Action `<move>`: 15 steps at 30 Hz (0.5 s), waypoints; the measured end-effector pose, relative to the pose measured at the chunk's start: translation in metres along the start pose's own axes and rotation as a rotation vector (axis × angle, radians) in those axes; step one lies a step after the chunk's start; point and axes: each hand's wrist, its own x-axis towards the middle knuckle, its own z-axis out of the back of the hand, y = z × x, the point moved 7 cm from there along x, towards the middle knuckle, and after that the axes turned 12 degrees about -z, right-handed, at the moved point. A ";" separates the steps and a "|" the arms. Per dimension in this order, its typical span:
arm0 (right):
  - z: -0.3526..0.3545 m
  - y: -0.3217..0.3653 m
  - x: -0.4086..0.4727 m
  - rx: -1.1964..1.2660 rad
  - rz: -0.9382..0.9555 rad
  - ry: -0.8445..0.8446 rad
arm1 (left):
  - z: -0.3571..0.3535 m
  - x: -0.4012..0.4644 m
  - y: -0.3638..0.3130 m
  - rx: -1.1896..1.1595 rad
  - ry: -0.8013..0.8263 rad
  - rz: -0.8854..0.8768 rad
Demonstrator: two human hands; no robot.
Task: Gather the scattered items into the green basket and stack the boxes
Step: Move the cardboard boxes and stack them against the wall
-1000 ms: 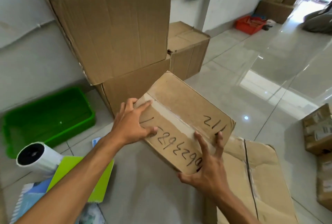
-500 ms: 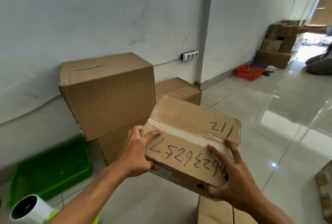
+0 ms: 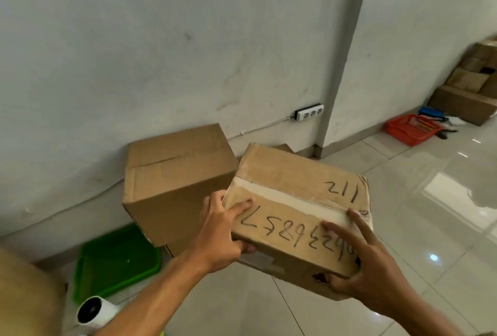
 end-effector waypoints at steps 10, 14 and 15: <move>0.084 0.178 0.099 -0.067 0.231 0.021 | 0.157 0.045 0.046 0.057 -0.163 0.181; 0.064 0.243 0.148 -0.096 0.293 0.051 | 0.195 0.044 0.099 0.137 -0.198 0.260; 0.058 0.258 0.162 -0.106 0.304 0.053 | 0.203 0.045 0.114 0.160 -0.219 0.278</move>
